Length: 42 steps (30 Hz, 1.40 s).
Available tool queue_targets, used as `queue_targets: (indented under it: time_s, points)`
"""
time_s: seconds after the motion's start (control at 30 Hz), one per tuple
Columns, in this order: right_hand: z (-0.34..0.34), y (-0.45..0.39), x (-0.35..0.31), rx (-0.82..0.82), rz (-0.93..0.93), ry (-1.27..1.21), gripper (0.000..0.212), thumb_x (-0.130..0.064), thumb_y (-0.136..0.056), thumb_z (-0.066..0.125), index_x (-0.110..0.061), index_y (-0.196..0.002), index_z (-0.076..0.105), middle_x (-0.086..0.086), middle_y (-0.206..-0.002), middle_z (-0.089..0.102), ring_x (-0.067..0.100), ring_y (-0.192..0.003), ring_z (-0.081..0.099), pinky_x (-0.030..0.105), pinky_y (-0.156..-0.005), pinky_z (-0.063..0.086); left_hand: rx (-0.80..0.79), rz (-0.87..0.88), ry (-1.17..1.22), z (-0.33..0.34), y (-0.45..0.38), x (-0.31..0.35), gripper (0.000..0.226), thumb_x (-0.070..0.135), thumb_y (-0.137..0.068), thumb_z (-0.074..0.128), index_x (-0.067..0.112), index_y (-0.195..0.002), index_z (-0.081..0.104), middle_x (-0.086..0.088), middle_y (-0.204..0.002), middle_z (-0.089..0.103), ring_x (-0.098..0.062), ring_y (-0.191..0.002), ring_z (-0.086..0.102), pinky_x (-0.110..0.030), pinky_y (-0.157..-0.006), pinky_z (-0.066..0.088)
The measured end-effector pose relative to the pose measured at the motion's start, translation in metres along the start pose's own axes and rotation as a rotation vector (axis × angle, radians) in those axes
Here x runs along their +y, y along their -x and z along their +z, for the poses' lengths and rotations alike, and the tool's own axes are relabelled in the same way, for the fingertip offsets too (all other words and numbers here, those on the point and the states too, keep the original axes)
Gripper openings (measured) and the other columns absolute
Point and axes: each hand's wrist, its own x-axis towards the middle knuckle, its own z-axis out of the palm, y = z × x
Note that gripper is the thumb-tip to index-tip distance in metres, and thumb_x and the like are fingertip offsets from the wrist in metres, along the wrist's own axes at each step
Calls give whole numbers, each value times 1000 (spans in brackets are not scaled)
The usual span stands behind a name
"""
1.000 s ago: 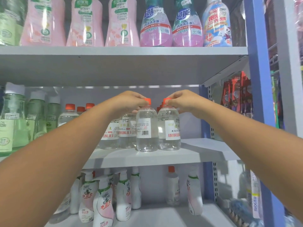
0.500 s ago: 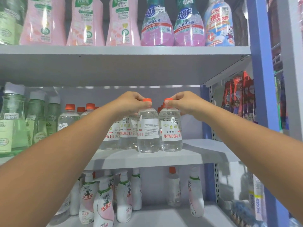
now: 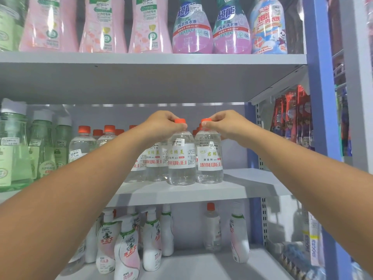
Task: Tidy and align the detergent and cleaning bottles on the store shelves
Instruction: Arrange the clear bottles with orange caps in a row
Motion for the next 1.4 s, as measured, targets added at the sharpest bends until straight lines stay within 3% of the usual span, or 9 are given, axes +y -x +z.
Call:
queue_targets:
  time_s: [0.1, 0.3, 0.4, 0.47, 0.63, 0.8, 0.93, 1.13, 1.4]
  points:
    - [3, 3, -1, 15, -3, -1, 31, -44, -91, 75, -20, -111, 74, -1, -108, 75, 20, -106, 69, 35, -85, 59, 22, -5, 41, 6, 6, 1, 26, 44, -88, 76, 28, -108, 69, 7, -107, 69, -11, -95, 65, -26, -66, 46]
    - [4, 47, 9, 53, 44, -76, 66, -66, -89, 64, -19, -136, 62, -6, -129, 66, 13, -109, 65, 33, -89, 55, 286, -27, 267, 24, 66, -14, 62, 57, -88, 70, 27, -140, 53, 15, -125, 58, -10, -113, 58, -33, -92, 47]
    - [11, 79, 34, -112, 128, -102, 69, -56, -84, 77, -27, -142, 52, -8, -130, 66, 7, -106, 67, 29, -83, 56, 178, -119, 101, 38, 102, -38, 71, 47, -87, 74, 29, -149, 44, 12, -136, 55, -13, -118, 56, -32, -92, 42]
    - [21, 86, 46, -166, 177, -99, 64, -43, -85, 82, -28, -140, 53, -9, -124, 70, 9, -105, 69, 32, -88, 57, 122, -138, 45, 46, 106, -44, 68, 37, -87, 74, 26, -148, 45, 10, -137, 59, -11, -108, 62, -30, -86, 45]
    - [31, 84, 50, -122, 143, -113, 47, -35, -86, 82, -26, -126, 59, -10, -117, 72, 6, -101, 70, 23, -77, 53, 105, -125, 54, 53, 94, -46, 58, 32, -85, 77, 29, -138, 52, 28, -101, 60, 15, -80, 53, -14, -62, 40]
    - [35, 83, 53, -79, 145, -84, 49, -39, -85, 83, -27, -122, 53, -11, -113, 67, 5, -98, 65, 25, -76, 52, 120, -153, 33, 57, 93, -51, 60, 42, -83, 79, 30, -137, 54, 29, -88, 60, 13, -78, 57, -16, -59, 40]
    - [36, 85, 55, -67, 126, -72, 53, -48, -83, 82, -29, -122, 53, -23, -99, 61, -4, -91, 60, 20, -68, 46, 111, -150, 40, 58, 93, -57, 71, 51, -79, 81, 33, -140, 49, 28, -97, 62, 17, -78, 53, -14, -62, 39]
    - [29, 86, 56, -141, 137, 5, 29, -49, -83, 81, -37, -86, 55, -24, -90, 63, -3, -86, 62, 20, -67, 46, 94, -165, -2, 55, 93, -60, 77, 55, -76, 84, 32, -142, 51, 30, -89, 54, 14, -80, 50, -14, -64, 36]
    - [31, 88, 55, -137, 112, 84, 37, -46, -89, 75, -27, -120, 69, -9, -115, 74, 13, -102, 69, 34, -91, 54, 89, -197, -45, 54, 99, -49, 78, 57, -75, 84, 26, -141, 54, 21, -99, 57, 7, -81, 52, -17, -65, 38]
